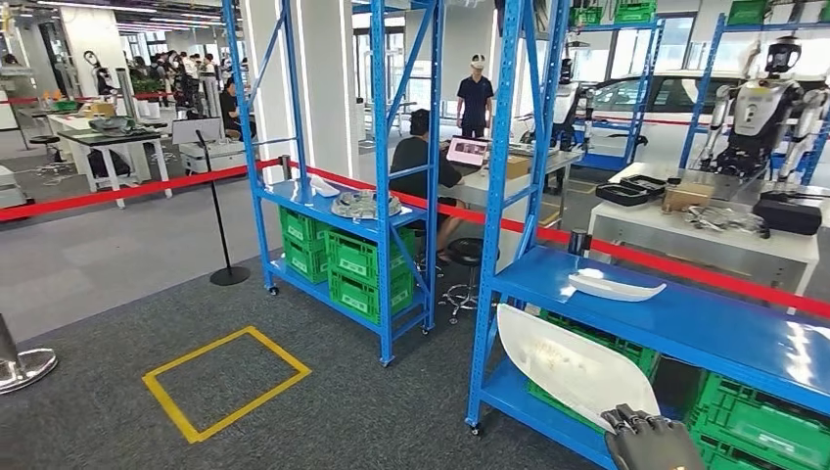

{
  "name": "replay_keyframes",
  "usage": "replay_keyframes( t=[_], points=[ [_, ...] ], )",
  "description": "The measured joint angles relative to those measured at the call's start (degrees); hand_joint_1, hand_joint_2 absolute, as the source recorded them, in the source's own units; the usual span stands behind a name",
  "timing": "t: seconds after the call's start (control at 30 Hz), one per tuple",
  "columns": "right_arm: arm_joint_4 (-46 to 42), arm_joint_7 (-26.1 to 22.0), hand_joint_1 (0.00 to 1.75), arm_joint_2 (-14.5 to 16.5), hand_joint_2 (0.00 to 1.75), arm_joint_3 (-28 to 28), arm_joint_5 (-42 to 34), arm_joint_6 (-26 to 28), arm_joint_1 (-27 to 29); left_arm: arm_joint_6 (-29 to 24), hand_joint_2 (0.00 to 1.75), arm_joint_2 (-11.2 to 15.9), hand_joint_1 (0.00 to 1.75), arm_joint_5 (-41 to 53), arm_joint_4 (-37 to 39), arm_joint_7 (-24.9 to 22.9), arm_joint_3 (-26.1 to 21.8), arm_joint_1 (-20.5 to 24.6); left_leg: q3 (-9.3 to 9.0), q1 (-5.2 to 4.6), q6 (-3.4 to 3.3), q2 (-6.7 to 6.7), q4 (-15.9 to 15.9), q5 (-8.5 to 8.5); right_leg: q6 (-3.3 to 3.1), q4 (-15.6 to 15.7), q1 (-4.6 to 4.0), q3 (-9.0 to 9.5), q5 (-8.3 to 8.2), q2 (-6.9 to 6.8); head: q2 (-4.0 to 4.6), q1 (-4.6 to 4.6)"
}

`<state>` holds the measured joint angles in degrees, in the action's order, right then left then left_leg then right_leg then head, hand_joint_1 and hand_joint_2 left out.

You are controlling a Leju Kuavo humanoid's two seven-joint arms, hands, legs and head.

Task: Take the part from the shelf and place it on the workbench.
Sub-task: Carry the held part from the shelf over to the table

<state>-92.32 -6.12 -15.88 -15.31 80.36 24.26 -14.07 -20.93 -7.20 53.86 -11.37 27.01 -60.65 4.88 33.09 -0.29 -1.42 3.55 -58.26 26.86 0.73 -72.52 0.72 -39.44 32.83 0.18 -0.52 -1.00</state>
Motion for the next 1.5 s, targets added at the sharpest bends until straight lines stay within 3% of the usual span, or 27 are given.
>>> replay_keyframes(
  t=[0.03,0.1,0.17,0.23,0.3,0.37,0.43,0.47,0.5,0.53,0.6,0.67,0.73,0.8,0.87,0.93,0.97,1.0,1.03,1.1,1.17,1.23,1.27,1.33,1.4,1.47,1.5],
  points=[
    [0.0,0.0,1.75,0.1,1.75,0.1,0.0,0.0,0.1,-0.1,0.0,0.0,0.0,-0.1,0.0,0.2,0.0,0.0,0.06,0.01,0.07,0.87,-0.2,0.03,-0.2,4.0,0.02,1.86,-2.09,0.74,0.0,-0.01],
    [0.0,-0.2,1.75,0.2,1.75,0.5,0.1,0.3,0.4,-0.4,0.0,0.1,0.0,-0.8,0.0,0.9,0.0,0.1,0.38,-0.03,0.5,2.44,-0.6,0.05,-0.44,11.1,0.06,5.08,-4.57,2.97,0.0,-0.03],
    [0.0,-0.6,1.75,0.4,1.75,1.2,0.6,0.7,0.8,-0.6,0.0,0.3,0.0,-1.6,-0.1,1.7,-0.1,0.2,0.88,0.07,1.23,3.73,-0.6,-0.14,-0.65,13.1,-0.09,5.91,-4.73,3.69,0.0,-0.02],
    [-0.2,-1.2,1.75,0.7,1.75,1.7,1.4,1.1,1.1,-0.8,0.0,0.6,0.0,-2.3,-0.1,2.2,-0.1,0.1,1.45,0.2,1.94,4.28,-0.5,-0.37,-1.23,13.4,-0.08,6.07,-5.1,2.4,0.0,0.03],
    [-0.5,-1.7,1.75,1.2,1.75,1.9,2.2,0.9,1.0,-1.1,0.0,0.9,0.0,-2.9,-0.1,2.0,-0.2,0.2,2.5,0.0,2.53,1.46,-2.2,0.9,-1.95,13.9,0.06,6.31,-5.46,1.11,0.0,0.13],
    [-0.9,-1.8,1.75,1.6,1.75,2.0,2.8,0.2,0.9,-1.3,0.0,1.3,0.0,-3.1,-0.2,1.3,-0.3,0.3,5.37,-0.05,3.01,-2.12,-8.4,4.63,-2.42,14.1,-0.02,6.36,-5.51,-0.32,0.0,0.21],
    [-1.0,-1.9,1.75,1.9,1.75,2.1,3.0,-0.2,0.9,-1.6,0.0,1.5,0.0,-3.1,-0.1,0.4,-0.4,0.2,8.76,0.22,3.43,-2.98,-15.7,7.69,-2.6,14.1,-0.09,6.28,-5.43,-1.96,0.0,0.23],
    [-1.0,-1.9,1.75,2.0,1.75,2.2,3.0,-0.3,0.9,-1.6,0.0,1.5,0.0,-3.1,-0.1,0.0,-0.4,0.1,9.27,0.36,3.58,-3.08,-16.9,7.71,-2.6,14.1,-0.09,6.25,-5.41,-2.73,0.0,0.23],
    [-0.9,-2.0,1.75,2.1,1.75,2.2,3.0,-0.3,0.9,-1.8,0.0,1.5,0.0,-3.3,-0.1,-0.6,-0.6,-0.1,8.6,0.49,3.68,-3.29,-15.8,6.68,-2.55,14.1,-0.09,6.24,-5.38,-3.49,0.0,0.23],
    [-0.9,-2.1,1.75,2.2,1.75,2.2,3.0,-0.3,0.8,-2.0,0.0,1.6,0.0,-3.4,-0.1,-1.1,-0.7,-0.2,6.73,0.58,3.73,-3.89,-12.4,4.91,-2.46,14.0,-0.08,6.26,-5.32,-4.22,0.0,0.23],
    [-0.7,-2.1,1.75,2.4,1.75,2.2,2.9,0.1,0.6,-2.4,0.0,1.6,0.0,-3.8,-0.1,-2.3,-1.1,-0.1,2.2,0.53,3.49,-6.47,-4.2,1.8,-1.98,13.7,-0.27,6.34,-5.0,-5.64,0.0,0.22],
    [-0.5,-2.3,1.75,2.5,1.75,2.2,2.8,0.7,0.5,-2.6,0.0,1.7,0.0,-4.4,-0.2,-2.6,-1.5,0.0,0.37,0.31,2.89,-7.61,-0.6,0.71,-1.26,13.4,-0.43,6.53,-4.7,-6.84,0.0,0.17],
    [-0.3,-2.8,1.75,2.6,1.75,2.2,2.6,0.6,0.1,-2.6,0.0,1.7,0.0,-5.3,-0.2,-2.0,-2.1,-0.2,0.61,0.15,2.07,-6.2,-0.5,0.44,-0.47,13.5,-0.23,6.84,-4.53,-7.78,0.0,0.15],
    [0.0,-3.4,1.75,2.8,1.75,2.1,2.4,0.1,-0.8,-2.7,0.0,1.5,0.0,-6.2,-0.2,-1.6,-2.8,-0.2,0.47,0.26,1.24,-4.96,-0.1,0.05,0.24,12.2,0.12,6.48,-3.38,-5.64,0.0,0.11],
    [0.3,-3.8,1.75,2.9,1.75,1.9,1.8,-0.7,-1.8,-2.6,0.0,1.3,0.0,-6.6,-0.2,-1.2,-3.3,0.0,0.45,0.4,0.72,-3.75,0.1,-0.3,0.64,6.6,0.29,4.01,-0.16,-1.84,0.0,0.0],
    [0.7,-4.1,1.75,2.9,1.75,1.9,1.6,-1.3,-2.3,-2.4,0.0,1.0,0.0,-7.0,-0.2,-0.3,-3.6,0.2,0.69,0.33,0.5,-2.19,0.0,-0.42,0.7,-1.1,0.26,0.34,2.95,-0.45,0.0,-0.08],
    [0.9,-4.2,1.75,2.9,1.75,1.8,1.6,-1.5,-2.4,-2.3,0.0,0.9,0.0,-7.3,-0.2,0.3,-3.8,0.2,0.76,0.29,0.47,-1.29,-0.1,-0.44,0.63,-2.9,0.24,-0.62,3.1,-0.31,0.0,-0.1],
    [0.9,-4.2,1.75,2.9,1.75,1.8,1.6,-1.6,-2.5,-2.1,0.0,0.7,0.0,-7.5,-0.2,0.8,-4.0,0.2,0.8,0.27,0.46,-0.38,-0.3,-0.45,0.5,-2.5,0.23,-0.47,2.09,-0.2,0.0,-0.13],
    [1.0,-4.2,1.75,2.9,1.75,1.7,1.7,-1.7,-2.7,-1.9,0.0,0.5,0.0,-7.7,-0.2,1.2,-4.2,0.2,0.81,0.28,0.49,0.48,-0.5,-0.43,0.34,0.5,0.24,0.85,0.12,0.04,0.0,-0.15],
    [0.9,-4.1,1.75,2.9,1.75,1.7,1.8,-1.9,-3.2,-1.6,0.0,0.1,0.0,-8.0,-0.2,1.7,-4.5,0.2,0.98,0.3,0.77,2.05,-0.8,-0.41,-0.02,8.6,0.32,4.57,-3.39,2.1,0.0,-0.17],
    [0.8,-4.1,1.75,2.9,1.75,1.6,2.1,-2.2,-3.5,-1.4,0.0,-0.2,0.0,-8.2,-0.1,1.9,-4.6,0.3,1.49,0.46,1.52,3.51,-0.9,-0.61,-0.29,12.7,0.26,6.36,-4.3,3.83,-0.01,-0.16],
    [0.6,-4.1,1.75,2.9,1.75,1.6,2.2,-2.6,-3.6,-1.4,0.0,-0.5,0.0,-8.1,-0.1,1.9,-4.9,0.2,2.0,0.67,2.45,4.88,-0.6,-1.02,-0.73,13.1,0.12,6.53,-4.3,3.16,-0.01,-0.14],
    [0.5,-4.1,1.75,2.9,1.75,1.6,2.3,-2.7,-3.6,-1.4,0.0,-0.6,0.0,-8.1,-0.1,1.9,-5.0,0.0,2.18,0.66,2.76,4.56,-0.6,-1.02,-1.11,13.4,0.17,6.72,-4.49,2.43,0.0,-0.12],
    [0.2,-4.0,1.75,2.8,1.75,1.6,2.2,-2.7,-3.6,-1.5,0.0,-0.9,0.0,-7.8,-0.1,1.7,-5.1,-0.1,3.46,0.4,3.2,1.46,-3.0,0.51,-1.9,14.1,0.34,7.14,-4.89,0.93,0.0,0.0],
    [-0.3,-3.9,1.75,2.6,1.75,1.6,1.9,-2.9,-3.2,-1.9,0.0,-1.2,0.0,-7.2,0.0,0.5,-5.1,0.0,6.53,0.38,3.49,-2.19,-9.8,4.22,-2.31,14.3,0.21,7.22,-4.94,-0.56,0.0,0.12],
    [-1.2,-3.4,1.75,1.8,1.75,1.6,1.5,-3.3,-1.7,-2.5,0.0,-1.6,0.0,-5.9,0.0,-2.1,-5.1,0.0,9.42,0.56,3.79,-3.12,-16.2,6.68,-2.35,14.3,0.12,7.24,-4.82,-2.23,0.0,0.13],
    [-2.0,-3.2,1.75,1.2,1.75,1.8,1.4,-3.5,-0.5,-2.8,0.0,-1.8,0.0,-4.9,0.1,-3.7,-5.0,-0.2,9.54,0.61,3.87,-3.28,-16.8,6.42,-2.3,14.3,0.12,7.3,-4.72,-3.09,0.0,0.13]
  ],
)
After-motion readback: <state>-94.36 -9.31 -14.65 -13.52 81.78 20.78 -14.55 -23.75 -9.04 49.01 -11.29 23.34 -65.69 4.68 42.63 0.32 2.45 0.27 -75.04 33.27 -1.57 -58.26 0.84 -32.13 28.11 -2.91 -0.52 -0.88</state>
